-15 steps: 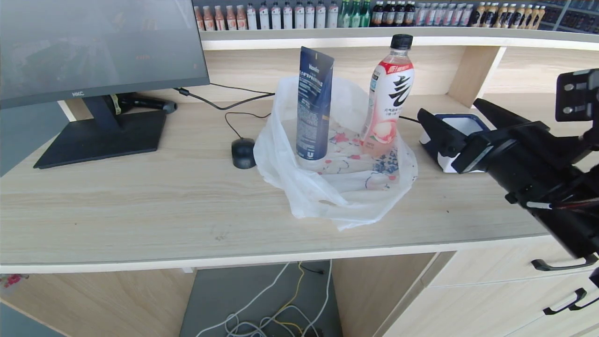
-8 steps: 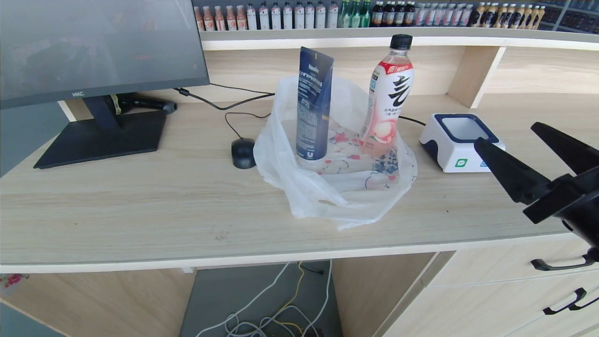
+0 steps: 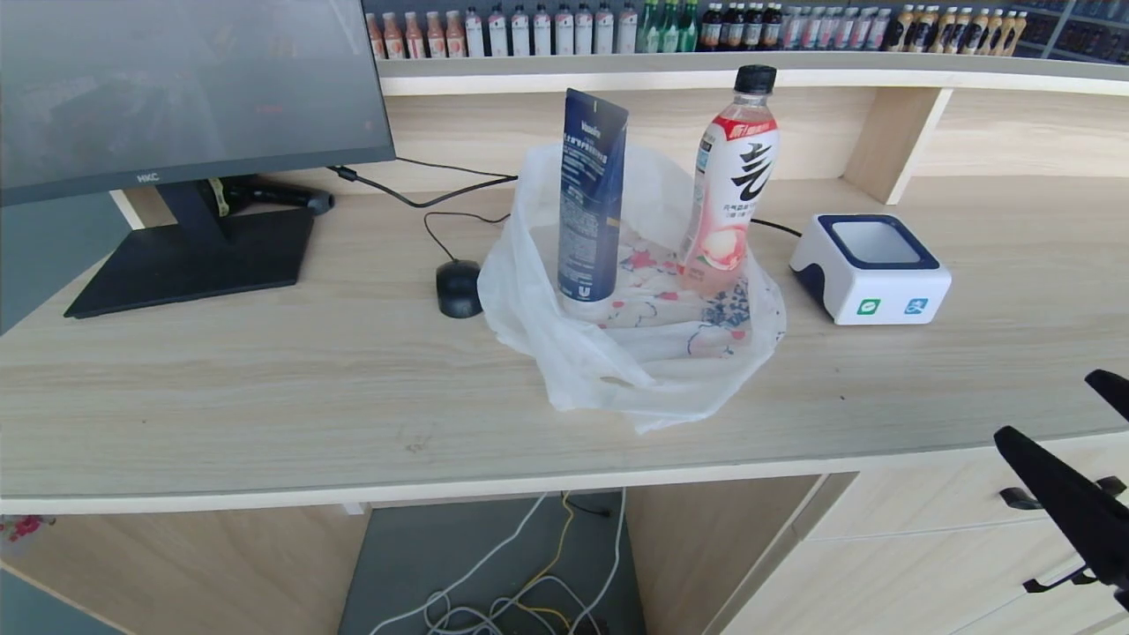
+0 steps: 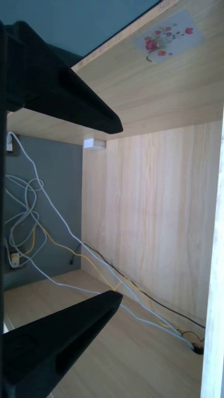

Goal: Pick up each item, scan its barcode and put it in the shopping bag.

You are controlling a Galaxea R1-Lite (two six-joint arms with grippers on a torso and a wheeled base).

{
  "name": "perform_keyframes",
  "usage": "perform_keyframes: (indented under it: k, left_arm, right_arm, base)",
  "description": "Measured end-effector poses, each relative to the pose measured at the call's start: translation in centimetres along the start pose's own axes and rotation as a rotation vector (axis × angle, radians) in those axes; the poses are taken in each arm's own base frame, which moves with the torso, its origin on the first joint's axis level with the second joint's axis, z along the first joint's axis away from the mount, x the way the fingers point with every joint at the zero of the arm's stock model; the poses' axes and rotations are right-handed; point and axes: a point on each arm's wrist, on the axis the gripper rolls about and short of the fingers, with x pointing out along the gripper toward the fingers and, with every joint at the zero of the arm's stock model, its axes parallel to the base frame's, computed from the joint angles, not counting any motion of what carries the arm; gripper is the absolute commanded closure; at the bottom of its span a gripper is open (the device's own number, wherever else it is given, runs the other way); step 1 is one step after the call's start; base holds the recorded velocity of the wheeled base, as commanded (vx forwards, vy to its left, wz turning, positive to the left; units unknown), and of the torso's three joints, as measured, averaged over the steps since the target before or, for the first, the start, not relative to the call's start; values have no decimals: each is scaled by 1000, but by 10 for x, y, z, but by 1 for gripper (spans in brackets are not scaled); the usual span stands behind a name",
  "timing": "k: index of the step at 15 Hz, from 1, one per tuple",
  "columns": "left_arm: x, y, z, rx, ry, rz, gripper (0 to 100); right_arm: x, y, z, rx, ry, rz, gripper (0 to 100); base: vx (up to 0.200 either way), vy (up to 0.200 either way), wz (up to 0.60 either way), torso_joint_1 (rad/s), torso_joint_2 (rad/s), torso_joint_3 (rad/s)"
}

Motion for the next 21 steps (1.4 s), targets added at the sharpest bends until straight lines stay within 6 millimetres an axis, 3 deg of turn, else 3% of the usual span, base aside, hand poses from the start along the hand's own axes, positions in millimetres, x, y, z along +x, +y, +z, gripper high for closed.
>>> perform_keyframes:
  k: [6, 13, 16, 21]
  left_arm:
    - [0, 0, 0, 0, 0, 0, 0]
    - [0, 0, 0, 0, 0, 0, 0]
    - [0, 0, 0, 0, 0, 0, 0]
    - [0, 0, 0, 0, 0, 0, 0]
  right_arm:
    - [-56, 0, -29, -7, 282, 58, 0]
    - [-119, -2, -60, -14, 386, 94, 0]
    - [-128, -3, -61, -19, 325, 18, 0]
    - [-128, 0, -60, -31, 348, -307, 0]
  base:
    - [0, 0, 0, 0, 0, 0]
    - [0, 0, 0, 0, 0, 0]
    - [0, 0, 0, 0, 0, 0]
    - [0, 0, 0, 0, 0, 0]
